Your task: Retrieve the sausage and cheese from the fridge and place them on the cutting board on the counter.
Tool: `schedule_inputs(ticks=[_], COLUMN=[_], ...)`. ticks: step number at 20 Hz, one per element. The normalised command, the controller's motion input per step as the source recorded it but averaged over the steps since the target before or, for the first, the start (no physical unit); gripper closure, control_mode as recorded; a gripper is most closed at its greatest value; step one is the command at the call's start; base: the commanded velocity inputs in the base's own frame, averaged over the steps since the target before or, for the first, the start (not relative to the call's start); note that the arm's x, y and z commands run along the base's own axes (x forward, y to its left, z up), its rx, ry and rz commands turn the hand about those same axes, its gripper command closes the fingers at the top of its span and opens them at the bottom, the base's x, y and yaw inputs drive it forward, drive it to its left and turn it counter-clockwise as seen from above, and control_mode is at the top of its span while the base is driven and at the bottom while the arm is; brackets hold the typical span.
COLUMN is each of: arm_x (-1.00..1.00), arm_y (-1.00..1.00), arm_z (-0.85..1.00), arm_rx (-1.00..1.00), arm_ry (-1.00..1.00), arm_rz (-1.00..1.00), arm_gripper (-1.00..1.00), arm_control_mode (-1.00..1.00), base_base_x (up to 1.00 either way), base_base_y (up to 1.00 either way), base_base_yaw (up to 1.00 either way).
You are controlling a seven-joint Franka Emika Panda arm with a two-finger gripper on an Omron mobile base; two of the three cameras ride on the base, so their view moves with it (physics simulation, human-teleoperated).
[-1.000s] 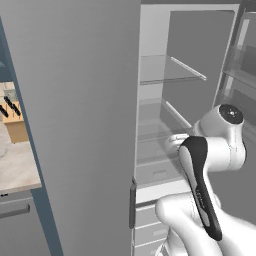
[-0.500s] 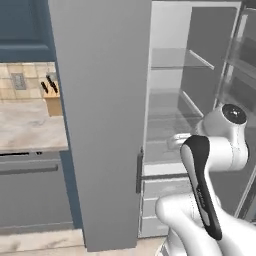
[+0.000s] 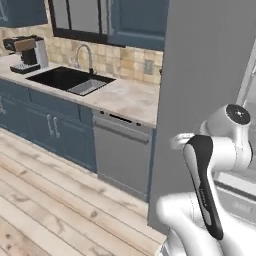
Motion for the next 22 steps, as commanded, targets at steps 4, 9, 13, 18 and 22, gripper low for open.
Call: schedule_inputs(ticks=[4,9,13,18,22], arm_x=[0.0,0.0,0.0,0.0,0.0], arm_y=[0.0,0.0,0.0,0.0,0.0], arm_z=[0.0,0.0,0.0,0.0,0.0], arm_rx=[0.0,0.0,0.0,0.0,0.0], arm_ry=[0.0,0.0,0.0,0.0,0.0], arm_rz=[0.0,0.0,0.0,0.0,0.0], arm_gripper=[1.0,1.0,1.0,1.0,1.0], arm_control_mode=[1.0,1.0,1.0,1.0,1.0], base_base_x=[-0.15,-0.15,0.29,0.49,0.75], base_base_y=[0.05,0.1,0.36,0.43,0.48], base_base_yaw=[1.0,0.92,0.45,0.27,0.07])
